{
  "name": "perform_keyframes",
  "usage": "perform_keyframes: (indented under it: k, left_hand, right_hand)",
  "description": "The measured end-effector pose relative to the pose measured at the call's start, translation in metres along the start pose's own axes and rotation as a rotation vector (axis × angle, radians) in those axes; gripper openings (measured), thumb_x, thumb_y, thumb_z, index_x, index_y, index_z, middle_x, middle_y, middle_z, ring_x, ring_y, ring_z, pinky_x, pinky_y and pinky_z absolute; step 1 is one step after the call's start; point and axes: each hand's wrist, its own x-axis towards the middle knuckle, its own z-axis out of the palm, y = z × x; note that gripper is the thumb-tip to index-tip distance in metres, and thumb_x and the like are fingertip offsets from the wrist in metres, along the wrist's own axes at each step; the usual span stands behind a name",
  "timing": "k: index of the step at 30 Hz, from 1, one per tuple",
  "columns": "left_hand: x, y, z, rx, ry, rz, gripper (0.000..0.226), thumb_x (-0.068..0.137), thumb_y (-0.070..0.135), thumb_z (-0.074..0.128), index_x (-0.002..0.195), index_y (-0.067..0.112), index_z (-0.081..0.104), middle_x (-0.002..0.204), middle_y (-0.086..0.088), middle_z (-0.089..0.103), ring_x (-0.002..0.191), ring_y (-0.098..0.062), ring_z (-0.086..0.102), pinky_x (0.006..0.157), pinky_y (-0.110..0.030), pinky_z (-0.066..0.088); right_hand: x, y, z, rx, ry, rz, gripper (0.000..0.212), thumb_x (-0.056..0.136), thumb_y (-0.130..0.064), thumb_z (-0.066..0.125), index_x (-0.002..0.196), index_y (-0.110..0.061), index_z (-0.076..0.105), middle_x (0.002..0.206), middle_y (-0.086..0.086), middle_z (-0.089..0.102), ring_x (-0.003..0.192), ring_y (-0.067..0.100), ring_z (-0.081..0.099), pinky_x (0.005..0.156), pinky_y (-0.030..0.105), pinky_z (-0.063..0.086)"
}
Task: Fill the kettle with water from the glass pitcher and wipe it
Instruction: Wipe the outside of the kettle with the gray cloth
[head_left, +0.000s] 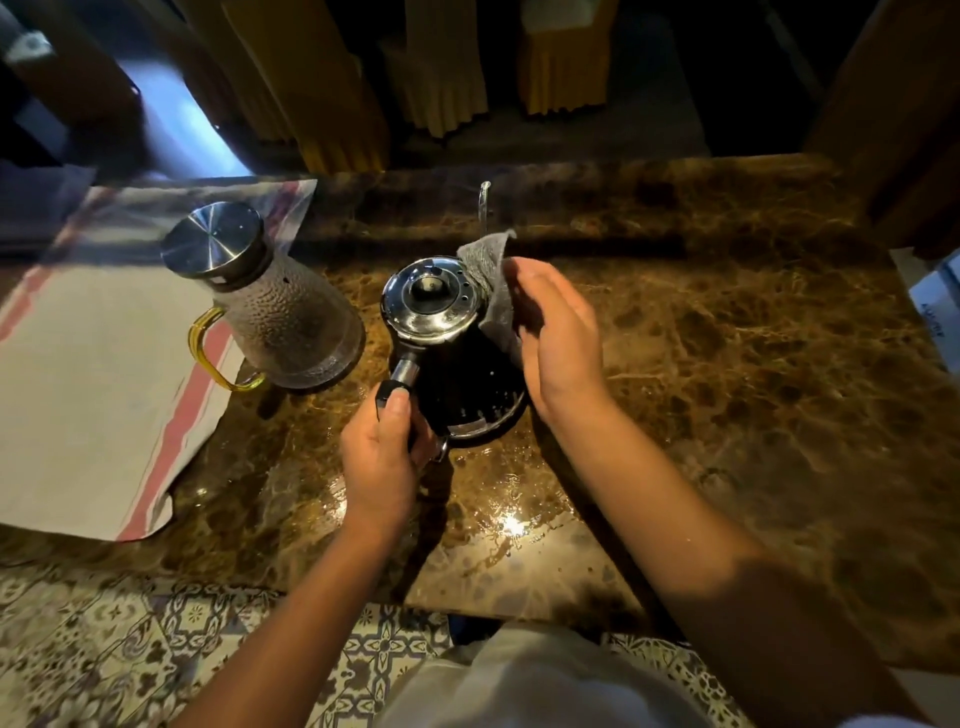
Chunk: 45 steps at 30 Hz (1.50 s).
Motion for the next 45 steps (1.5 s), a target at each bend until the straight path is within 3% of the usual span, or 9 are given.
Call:
perform_keyframes:
  k: [7,16,19,23,26,34,38,42,45]
  left_hand:
    - [0.001,0.001,0.001,-0.091,-0.035,-0.023,0.047,0.096,0.048,0.044,0.073,0.007,0.048,0.053,0.004,0.048,0.046,-0.008,0.044,0.047,-0.019,0.038]
    - [-0.001,0.000,0.004,-0.148,0.006,-0.031,0.050,0.094,0.047,0.047,0.076,0.000,0.046,0.057,-0.005,0.041,0.047,-0.008,0.043,0.045,-0.022,0.038]
    - [0.000,-0.002,0.005,-0.112,0.023,-0.020,0.058,0.095,0.048,0.044,0.074,-0.005,0.047,0.057,-0.007,0.041,0.047,-0.010,0.044,0.045,-0.023,0.039]
    - [0.000,-0.004,0.006,-0.082,0.055,-0.021,0.047,0.096,0.048,0.044,0.070,0.009,0.047,0.055,0.001,0.047,0.047,-0.012,0.045,0.046,-0.024,0.039]
    - [0.001,-0.005,0.006,-0.097,0.073,-0.025,0.038,0.095,0.049,0.046,0.068,0.022,0.053,0.055,0.004,0.049,0.047,-0.011,0.046,0.046,-0.023,0.040]
    - [0.003,-0.010,0.001,-0.080,0.039,-0.019,0.051,0.096,0.047,0.046,0.069,0.005,0.048,0.056,-0.005,0.046,0.046,-0.012,0.045,0.047,-0.025,0.038]
    - [0.004,-0.008,0.001,-0.071,0.051,-0.071,0.038,0.093,0.052,0.048,0.064,0.027,0.055,0.056,-0.007,0.048,0.050,-0.022,0.045,0.051,-0.034,0.038]
    - [0.003,-0.007,0.003,-0.073,0.043,-0.056,0.042,0.094,0.051,0.046,0.066,0.021,0.053,0.053,-0.001,0.048,0.047,-0.019,0.046,0.048,-0.030,0.038]
    - [0.002,-0.009,0.002,-0.052,0.055,-0.043,0.048,0.094,0.052,0.045,0.070,0.012,0.051,0.055,0.001,0.051,0.048,-0.017,0.049,0.047,-0.028,0.040]
  right_hand:
    - [0.004,0.024,0.006,-0.334,0.085,-0.068,0.007,0.097,-0.020,0.067,0.099,-0.025,0.072,0.107,-0.003,0.075,0.096,0.007,0.071,0.078,0.020,0.057]
    - [0.029,0.047,-0.010,-0.726,-0.084,0.011,0.047,0.105,-0.050,0.035,0.138,-0.031,0.064,0.137,-0.010,0.065,0.127,0.007,0.055,0.104,0.022,0.040]
    - [0.020,0.063,-0.024,-0.717,-0.039,0.037,0.045,0.107,-0.046,0.034,0.147,-0.037,0.052,0.149,-0.011,0.057,0.138,0.010,0.050,0.114,0.034,0.040]
    - [-0.013,0.087,-0.037,-0.707,0.063,0.008,0.054,0.107,-0.028,0.032,0.162,-0.027,0.033,0.167,-0.007,0.035,0.154,0.009,0.030,0.127,0.045,0.027]
    - [-0.039,0.095,-0.027,-0.804,0.073,-0.150,0.065,0.107,-0.044,0.030,0.165,-0.017,0.021,0.173,-0.001,0.021,0.160,0.012,0.016,0.129,0.047,0.021]
    - [-0.022,0.064,0.003,-0.848,-0.020,-0.463,0.073,0.108,-0.053,0.027,0.154,0.002,0.041,0.158,0.017,0.048,0.148,0.029,0.043,0.120,0.051,0.035]
    - [0.013,0.038,0.009,-0.721,-0.119,-0.220,0.072,0.100,-0.060,0.026,0.142,-0.013,0.061,0.137,0.007,0.068,0.121,0.002,0.058,0.110,0.017,0.038]
    - [0.043,0.032,0.003,-0.641,-0.190,0.025,0.067,0.098,-0.066,0.032,0.116,-0.020,0.076,0.115,0.007,0.076,0.118,0.024,0.068,0.111,0.049,0.048]
    - [0.048,0.044,-0.012,-0.605,-0.184,0.098,0.045,0.105,-0.052,0.043,0.113,-0.024,0.077,0.115,0.002,0.074,0.120,0.024,0.067,0.112,0.054,0.046]
